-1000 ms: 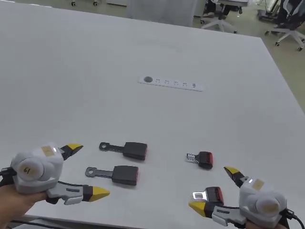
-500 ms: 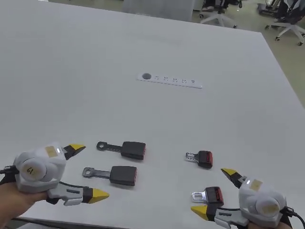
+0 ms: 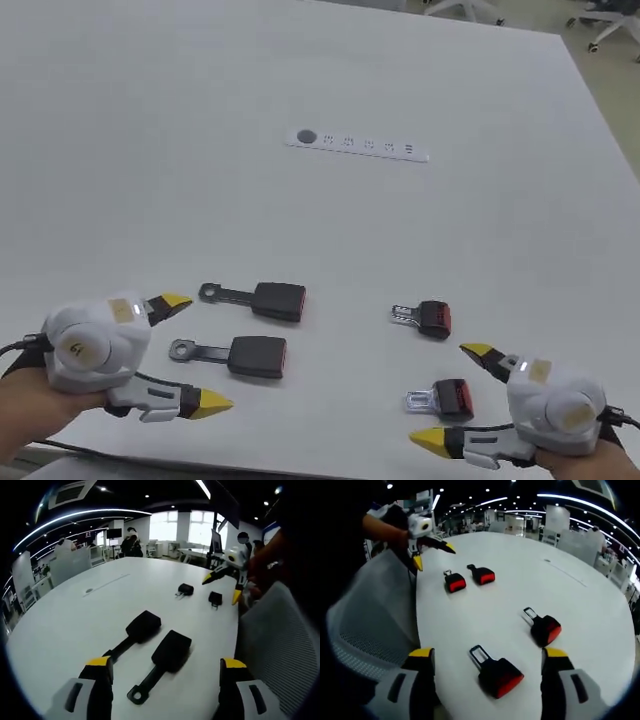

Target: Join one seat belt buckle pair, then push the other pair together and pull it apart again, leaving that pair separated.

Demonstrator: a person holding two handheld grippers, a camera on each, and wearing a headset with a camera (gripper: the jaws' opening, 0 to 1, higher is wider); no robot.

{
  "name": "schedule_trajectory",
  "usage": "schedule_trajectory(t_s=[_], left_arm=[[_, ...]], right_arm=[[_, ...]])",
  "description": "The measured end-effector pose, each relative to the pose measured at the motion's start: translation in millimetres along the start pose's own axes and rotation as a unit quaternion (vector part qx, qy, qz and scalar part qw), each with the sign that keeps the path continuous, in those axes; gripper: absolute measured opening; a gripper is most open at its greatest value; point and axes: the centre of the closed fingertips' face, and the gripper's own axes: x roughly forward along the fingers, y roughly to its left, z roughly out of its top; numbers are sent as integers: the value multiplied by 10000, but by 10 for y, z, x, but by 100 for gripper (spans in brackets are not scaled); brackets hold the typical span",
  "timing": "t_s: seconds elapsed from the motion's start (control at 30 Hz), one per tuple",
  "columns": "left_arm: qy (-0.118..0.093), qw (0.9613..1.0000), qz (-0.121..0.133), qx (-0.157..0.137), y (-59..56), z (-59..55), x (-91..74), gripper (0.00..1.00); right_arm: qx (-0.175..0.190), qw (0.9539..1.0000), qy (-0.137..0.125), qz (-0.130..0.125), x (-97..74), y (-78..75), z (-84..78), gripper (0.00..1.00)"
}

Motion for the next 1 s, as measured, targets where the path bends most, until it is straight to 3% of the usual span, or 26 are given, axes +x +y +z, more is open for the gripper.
schedule_trajectory(t_s=[0.23,0.53,0.67,0.87,1.0], left_arm=[[163,9994,-147,268,38,-45,149,85],[534,9955,-559,552,-38,-147,382,81],[597,9940,-687,605,-44,-161,481,78],[858,9883,-927,849,-80,-270,609,74],[1003,9849,-1047,943,-86,-333,656,70]], right_arm=[[-61,9990,220,376,33,-24,-111,85],[-129,9963,462,708,35,-81,-266,82],[-182,9943,581,873,36,-69,-334,78],[-322,9910,717,1087,44,-53,-406,71],[-428,9899,662,1179,57,-71,-384,66]])
